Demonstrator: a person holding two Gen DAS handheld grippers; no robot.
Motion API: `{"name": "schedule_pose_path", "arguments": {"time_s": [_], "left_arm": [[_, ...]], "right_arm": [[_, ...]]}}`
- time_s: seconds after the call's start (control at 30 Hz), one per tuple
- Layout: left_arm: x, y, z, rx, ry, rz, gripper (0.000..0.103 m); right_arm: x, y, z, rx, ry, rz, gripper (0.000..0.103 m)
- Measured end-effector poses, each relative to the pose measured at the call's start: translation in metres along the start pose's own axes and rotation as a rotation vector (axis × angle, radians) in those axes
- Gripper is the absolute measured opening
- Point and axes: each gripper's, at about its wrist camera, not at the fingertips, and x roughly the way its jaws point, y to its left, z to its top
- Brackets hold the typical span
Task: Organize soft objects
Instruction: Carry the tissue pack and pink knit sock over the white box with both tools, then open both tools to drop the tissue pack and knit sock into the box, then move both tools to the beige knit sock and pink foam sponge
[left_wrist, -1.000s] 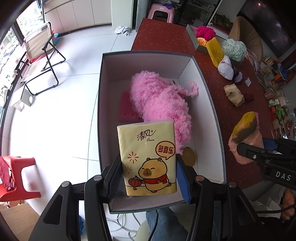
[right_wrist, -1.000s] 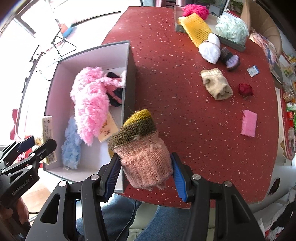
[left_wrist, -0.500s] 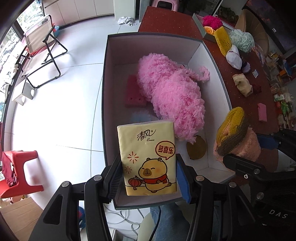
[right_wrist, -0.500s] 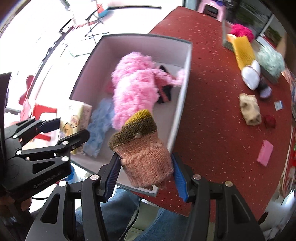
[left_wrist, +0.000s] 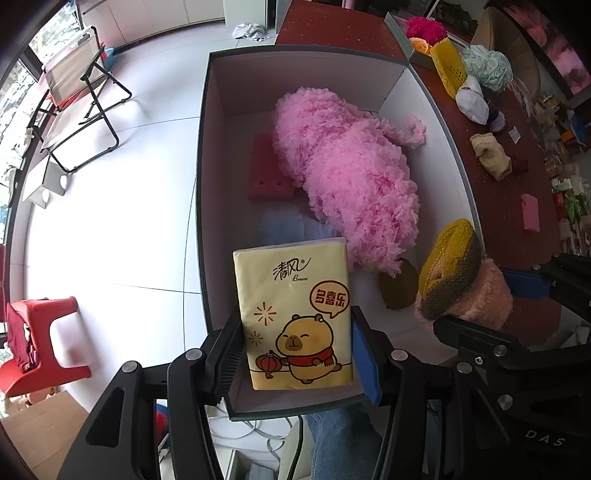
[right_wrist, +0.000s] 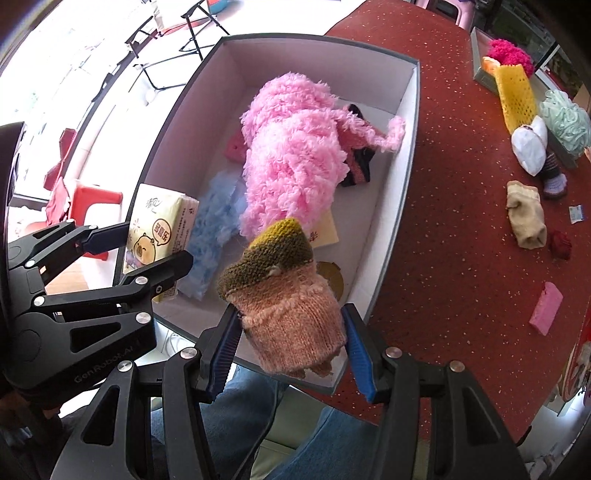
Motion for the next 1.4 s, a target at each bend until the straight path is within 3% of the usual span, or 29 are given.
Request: {"name": "schedule_pose_path", "arguments": {"time_s": [0.17,0.27,0.33,0.4,0.5,0.63,0.67,0.7,0.87,1.13,1.27,1.4], "left_arm": [[0.001,-0.003,0.0,0.016,0.001,-0.003,0.057],[0.0,-0.002,0.002,0.01,-0.002,-0.003,0.078],[-0.001,0.001,0.003,-0.007,-0.009,0.022,0.084],[-0.002,0.005,0.005,-0.032,-0.004,-0.006,0.091],[-0.001,0.003,0.007,-0.04,0.003,-0.017,0.102],[0.001,-0.002,0.01,-0.047,0.01,-0.019,0.102],[0.001,-0.005,0.011,-0.042,0.01,-0.008,0.102],[0.0,-0.009,0.012,-0.035,0.009,-0.003,0.102],[-0.002,-0.028,0.02,-0.005,0.015,-0.032,0.102],[-0.003,-0.09,0.036,0.111,0.041,-0.046,0.102],[0.004,-0.127,0.041,0.147,0.102,-0.094,0.102],[0.012,-0.166,0.043,0.224,0.128,-0.034,0.102]], "right_arm": [[0.007,0.001,0.003,0.001,0.014,0.011,0.062],[0.009,-0.004,0.005,0.012,0.012,0.004,0.068],[0.007,-0.009,0.004,0.028,0.003,-0.004,0.075],[0.004,-0.016,0.003,0.053,-0.007,0.0,0.081],[0.001,-0.03,0.001,0.105,-0.02,0.005,0.083],[-0.001,-0.05,-0.007,0.17,-0.018,0.022,0.087],[-0.002,-0.055,-0.009,0.189,-0.024,0.022,0.09],[-0.004,-0.064,-0.012,0.22,-0.039,0.016,0.103],[-0.008,-0.105,-0.032,0.364,-0.069,0.001,0.103],[0.022,-0.191,-0.092,0.707,0.059,0.048,0.103],[0.034,-0.222,-0.121,0.82,0.099,0.066,0.103],[0.045,-0.249,-0.143,0.878,0.139,0.068,0.103]]}}
